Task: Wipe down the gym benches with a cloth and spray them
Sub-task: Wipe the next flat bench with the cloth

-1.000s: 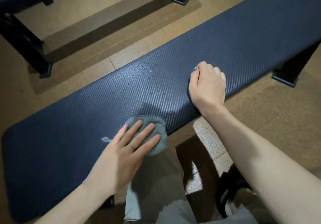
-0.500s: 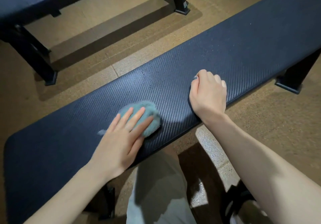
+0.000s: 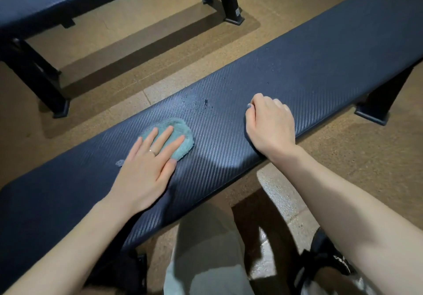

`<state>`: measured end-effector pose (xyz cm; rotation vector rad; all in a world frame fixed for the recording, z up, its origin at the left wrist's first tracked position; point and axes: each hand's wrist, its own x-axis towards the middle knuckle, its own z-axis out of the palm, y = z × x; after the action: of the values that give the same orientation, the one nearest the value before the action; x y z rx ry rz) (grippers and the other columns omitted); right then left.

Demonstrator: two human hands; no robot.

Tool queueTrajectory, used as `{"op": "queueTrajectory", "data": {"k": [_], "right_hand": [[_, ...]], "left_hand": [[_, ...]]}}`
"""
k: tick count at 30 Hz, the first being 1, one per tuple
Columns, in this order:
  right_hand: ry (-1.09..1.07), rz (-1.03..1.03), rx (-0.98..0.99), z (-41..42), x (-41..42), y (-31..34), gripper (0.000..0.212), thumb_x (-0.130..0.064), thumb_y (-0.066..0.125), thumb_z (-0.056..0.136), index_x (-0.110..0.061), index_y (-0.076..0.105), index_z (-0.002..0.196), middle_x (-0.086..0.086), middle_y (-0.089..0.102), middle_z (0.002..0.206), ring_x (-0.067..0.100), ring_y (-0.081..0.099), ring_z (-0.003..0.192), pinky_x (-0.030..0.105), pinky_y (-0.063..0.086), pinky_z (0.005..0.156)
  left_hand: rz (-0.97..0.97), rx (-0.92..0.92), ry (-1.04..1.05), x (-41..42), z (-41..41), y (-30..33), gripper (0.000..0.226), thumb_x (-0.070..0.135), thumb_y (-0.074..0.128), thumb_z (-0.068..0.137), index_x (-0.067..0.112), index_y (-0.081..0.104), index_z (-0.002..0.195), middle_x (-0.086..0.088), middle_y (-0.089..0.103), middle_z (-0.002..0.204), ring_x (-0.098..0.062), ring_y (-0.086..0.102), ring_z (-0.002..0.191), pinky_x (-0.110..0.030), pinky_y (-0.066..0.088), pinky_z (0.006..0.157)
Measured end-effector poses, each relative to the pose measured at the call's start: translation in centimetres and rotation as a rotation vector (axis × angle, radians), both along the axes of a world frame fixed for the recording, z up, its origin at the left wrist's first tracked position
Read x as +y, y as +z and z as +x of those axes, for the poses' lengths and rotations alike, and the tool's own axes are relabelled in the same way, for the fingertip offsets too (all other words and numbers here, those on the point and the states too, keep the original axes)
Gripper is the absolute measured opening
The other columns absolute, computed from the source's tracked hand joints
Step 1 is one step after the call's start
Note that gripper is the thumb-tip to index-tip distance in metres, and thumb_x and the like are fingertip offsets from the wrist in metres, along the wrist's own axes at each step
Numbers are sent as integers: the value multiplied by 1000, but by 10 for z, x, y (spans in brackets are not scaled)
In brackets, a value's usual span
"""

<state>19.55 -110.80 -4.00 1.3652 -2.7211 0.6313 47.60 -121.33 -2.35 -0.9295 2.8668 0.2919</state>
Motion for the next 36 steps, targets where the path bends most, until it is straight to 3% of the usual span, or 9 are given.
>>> {"op": "queueTrajectory", "data": {"k": [4,10,14,18,21,26,29,33,36], "right_hand": [[-9,-30,-1,-2,0,-2,22,-26,36,104,-17,48,88,4,64,86,30,55,81,44,41,81],[-43,-74,-8,-2,2,-6,21,-24,36,102,-17,45,85,3,60,82,28,50,76,43,39,79],[-40,-107,-70,-4,5,-3,20,-22,38,102,-19,40,83,-3,50,79,21,38,74,41,38,80],[-65,-89,-74,-2,0,-5,22,-24,37,103,-16,48,86,2,60,82,24,44,75,43,38,83],[-73,-80,-52,-1,-1,-6,25,-24,37,103,-14,54,89,4,62,83,28,52,78,43,39,82],[-68,-126,-51,-2,1,-9,23,-23,37,101,-13,53,87,3,61,80,26,48,74,42,38,79],[-59,-189,-80,-6,6,-10,21,-19,41,101,-12,54,86,2,60,78,25,49,72,41,39,77],[-82,-187,-68,-5,0,-11,23,-23,38,101,-14,52,84,3,60,77,27,50,72,41,38,75],[-88,-168,-23,-3,-3,-13,29,-25,35,101,-13,55,85,3,61,77,28,53,72,41,39,73]], "left_hand": [[-1,-38,91,-19,3,1,59,54,12,101,44,23,159,11,13,170,-23,8,158,-45,5,128],[-45,59,175,-50,-155,-8,52,42,23,108,39,24,159,1,18,170,-32,15,156,-49,10,126],[-43,97,41,-47,-88,-10,53,46,19,106,37,32,157,3,27,168,-25,20,156,-47,14,126],[-38,38,101,-71,-34,-6,58,48,18,103,32,42,154,-5,36,163,-31,33,148,-49,25,122],[-94,56,154,-71,-99,-9,63,50,14,100,31,42,154,-9,38,161,-36,41,140,-48,29,117],[-20,121,121,-73,-193,-13,48,41,25,108,36,37,154,-3,34,161,-36,43,136,-46,31,113],[46,146,51,-93,-154,-10,46,49,26,107,42,37,151,0,43,152,-33,48,132,-47,39,109],[55,126,184,-97,-49,0,45,46,28,109,39,37,152,0,48,150,-35,50,129,-48,39,109],[16,119,222,-94,-60,2,48,42,27,108,31,38,153,-7,51,147,-39,51,127,-48,40,106]]}}
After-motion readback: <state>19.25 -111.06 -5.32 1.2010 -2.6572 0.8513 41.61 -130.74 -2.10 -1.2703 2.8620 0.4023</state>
